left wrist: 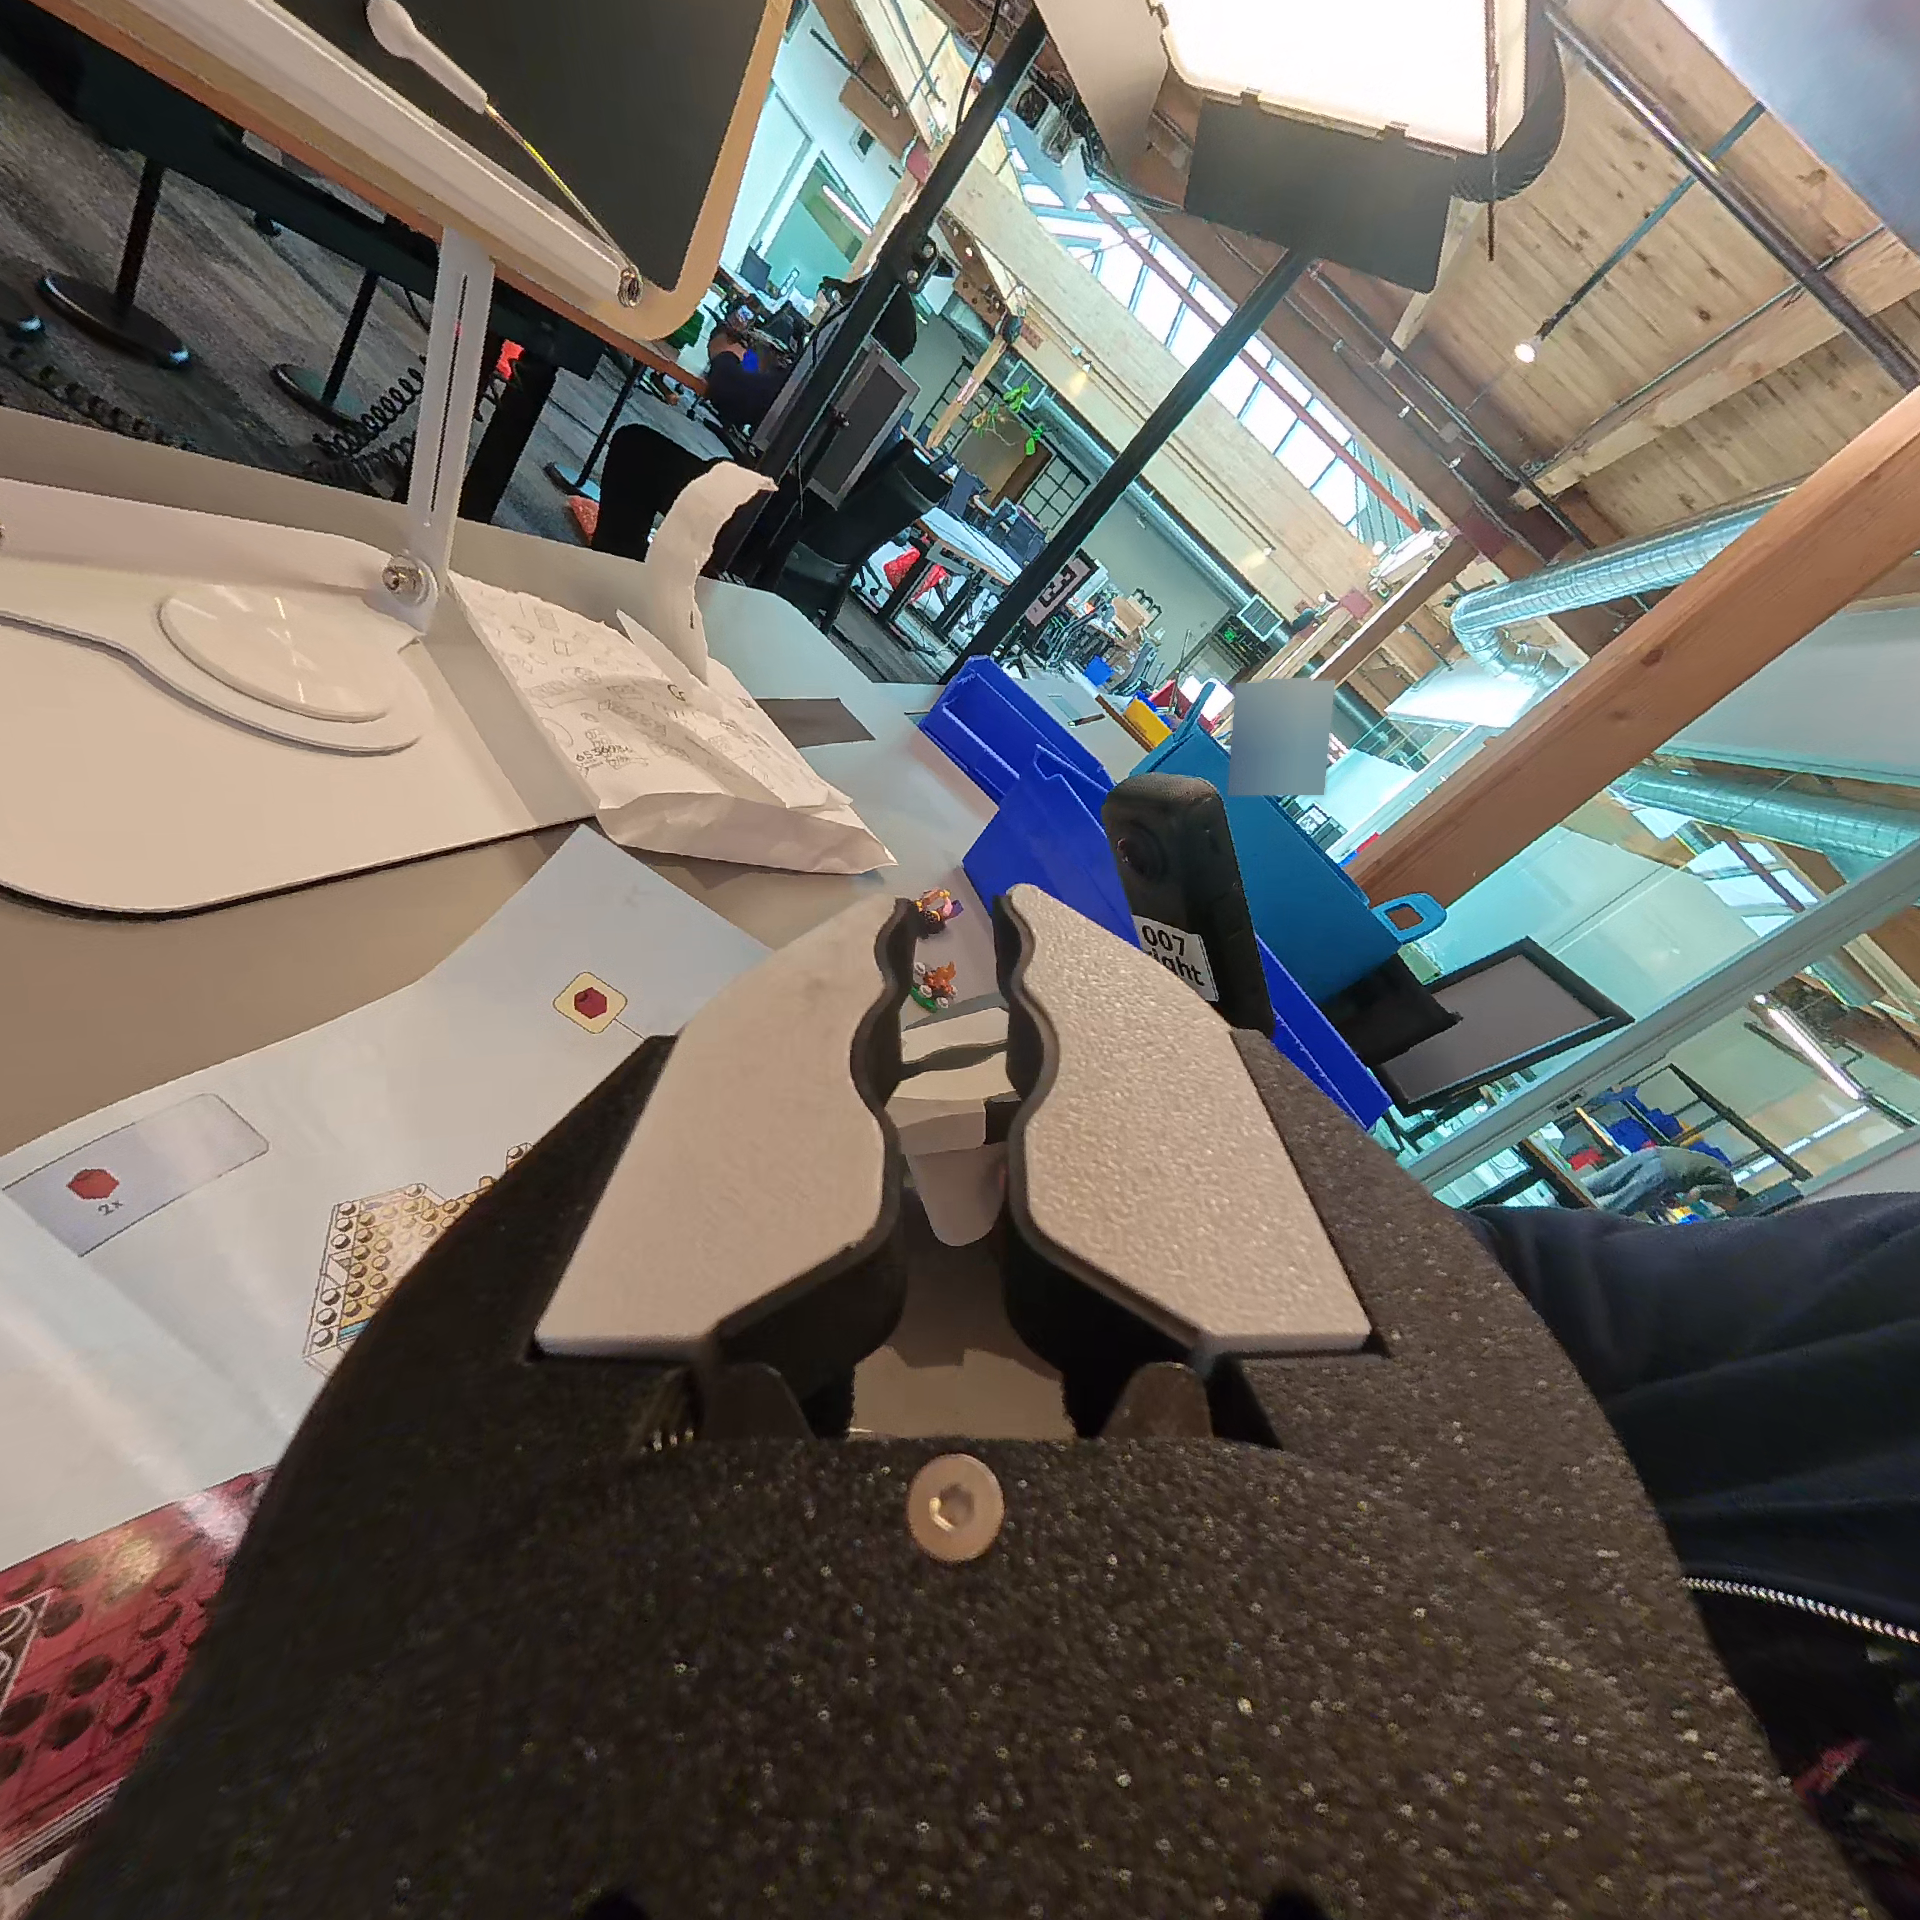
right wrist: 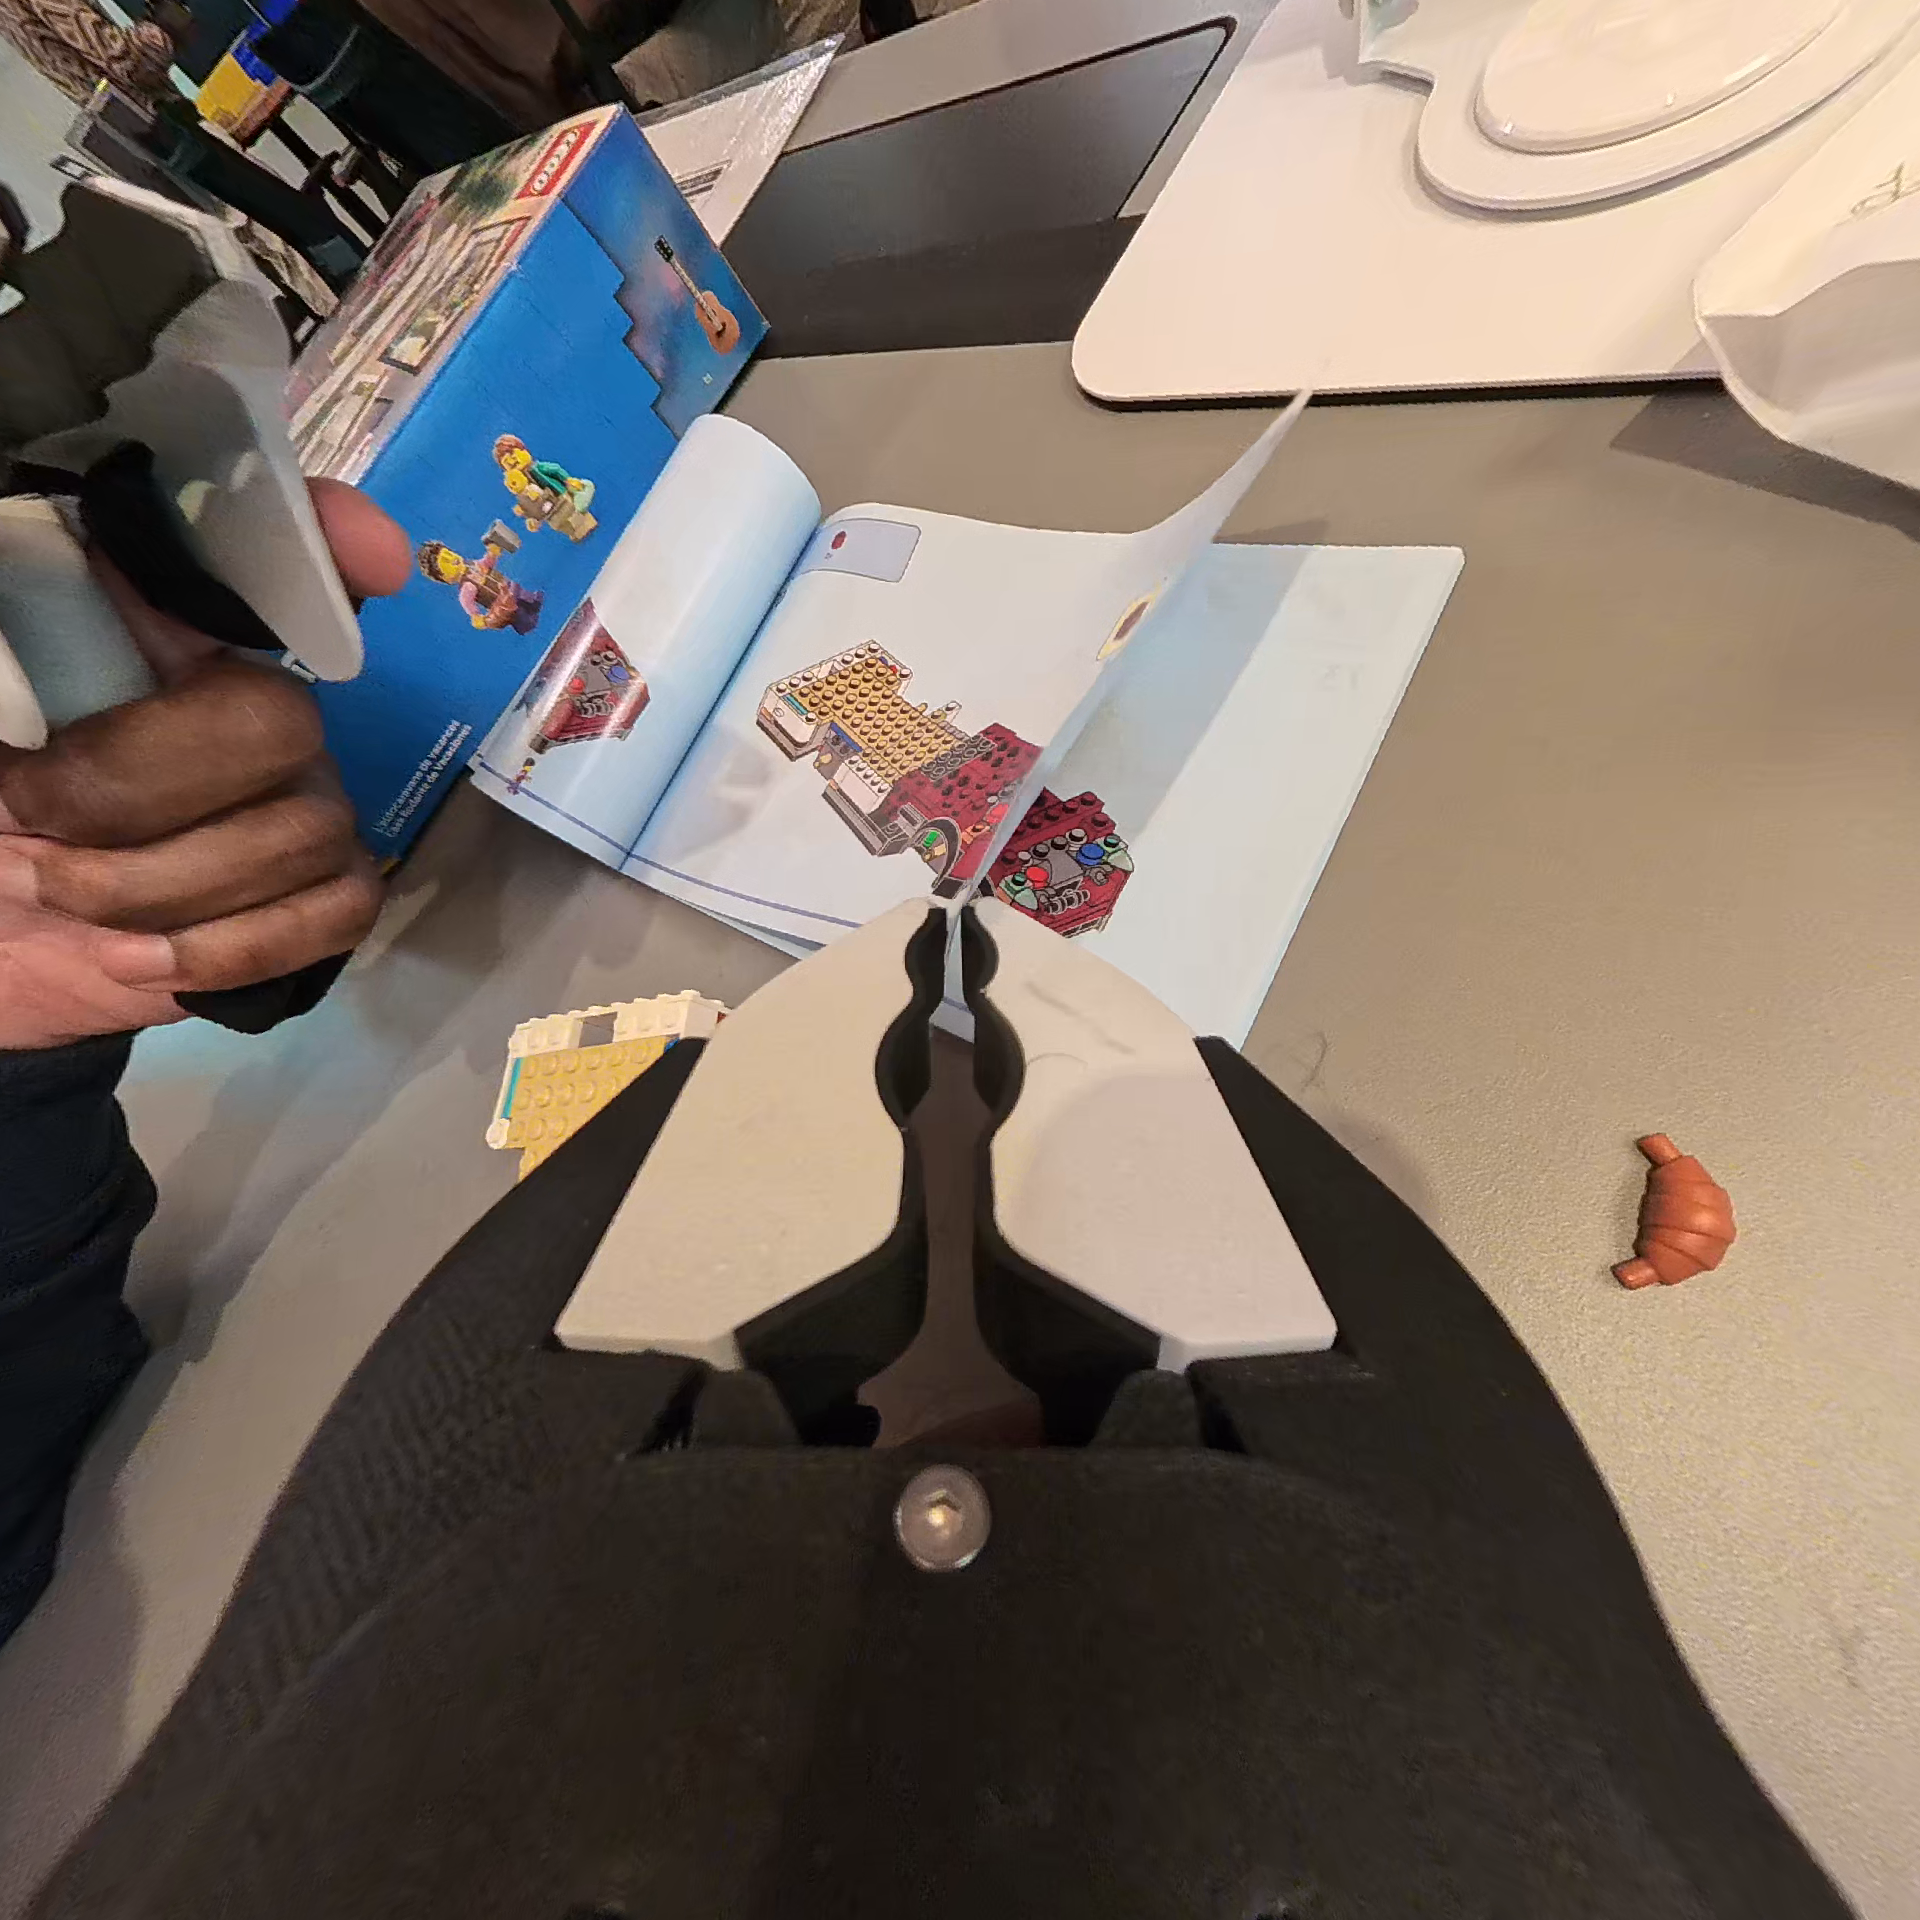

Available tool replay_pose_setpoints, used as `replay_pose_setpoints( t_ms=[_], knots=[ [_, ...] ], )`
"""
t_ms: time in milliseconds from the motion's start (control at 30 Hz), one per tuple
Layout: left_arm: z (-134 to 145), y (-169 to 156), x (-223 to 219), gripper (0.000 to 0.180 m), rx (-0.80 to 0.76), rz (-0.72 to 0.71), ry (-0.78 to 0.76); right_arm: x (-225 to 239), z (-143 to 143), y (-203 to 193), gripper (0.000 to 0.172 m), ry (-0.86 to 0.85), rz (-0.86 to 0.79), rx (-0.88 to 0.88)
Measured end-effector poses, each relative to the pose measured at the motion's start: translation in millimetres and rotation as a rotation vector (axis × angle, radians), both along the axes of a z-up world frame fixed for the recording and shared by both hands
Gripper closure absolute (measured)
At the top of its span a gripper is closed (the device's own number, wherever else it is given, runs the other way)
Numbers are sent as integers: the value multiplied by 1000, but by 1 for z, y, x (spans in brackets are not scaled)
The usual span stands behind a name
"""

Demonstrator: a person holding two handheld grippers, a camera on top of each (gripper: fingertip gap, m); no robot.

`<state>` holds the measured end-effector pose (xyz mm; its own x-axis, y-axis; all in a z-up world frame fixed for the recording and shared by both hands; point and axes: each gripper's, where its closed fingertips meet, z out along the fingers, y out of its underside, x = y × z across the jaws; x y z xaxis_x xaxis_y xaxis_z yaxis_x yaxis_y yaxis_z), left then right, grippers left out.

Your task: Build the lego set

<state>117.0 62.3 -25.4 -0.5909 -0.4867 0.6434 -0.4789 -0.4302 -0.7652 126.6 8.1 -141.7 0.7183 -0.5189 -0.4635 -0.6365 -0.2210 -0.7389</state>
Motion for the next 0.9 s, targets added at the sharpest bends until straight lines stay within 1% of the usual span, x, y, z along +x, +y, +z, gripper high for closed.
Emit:
replay_pose_setpoints(
  t_ms=[100,167,233,333,400,467,567,667,800,900],
  knots=[
    [4,5,-3,165,43,1,4,0,2,1,169,-20,2,-4],
    [10,17,-9,163,143,17,3,-1,3,2,169,-48,7,-18],
    [18,42,-17,157,311,97,-21,-3,6,5,169,-68,18,-22],
    [25,93,-46,147,593,278,-60,-6,17,13,171,-97,42,-13],
    [18,124,-74,144,761,390,-66,-7,26,17,172,-135,51,-11],
    [2,149,-104,141,882,472,-17,-10,35,23,172,-162,65,-6],
    [-17,177,-139,134,925,629,95,-17,46,37,172,-181,92,7],
    [-39,185,-166,130,893,723,201,-24,56,54,172,-208,114,9],
    [-82,180,-171,128,841,696,333,-33,62,78,171,-229,149,-3],
    [-101,183,-163,133,811,693,372,-41,61,96,172,-254,183,-44]
  ],
)
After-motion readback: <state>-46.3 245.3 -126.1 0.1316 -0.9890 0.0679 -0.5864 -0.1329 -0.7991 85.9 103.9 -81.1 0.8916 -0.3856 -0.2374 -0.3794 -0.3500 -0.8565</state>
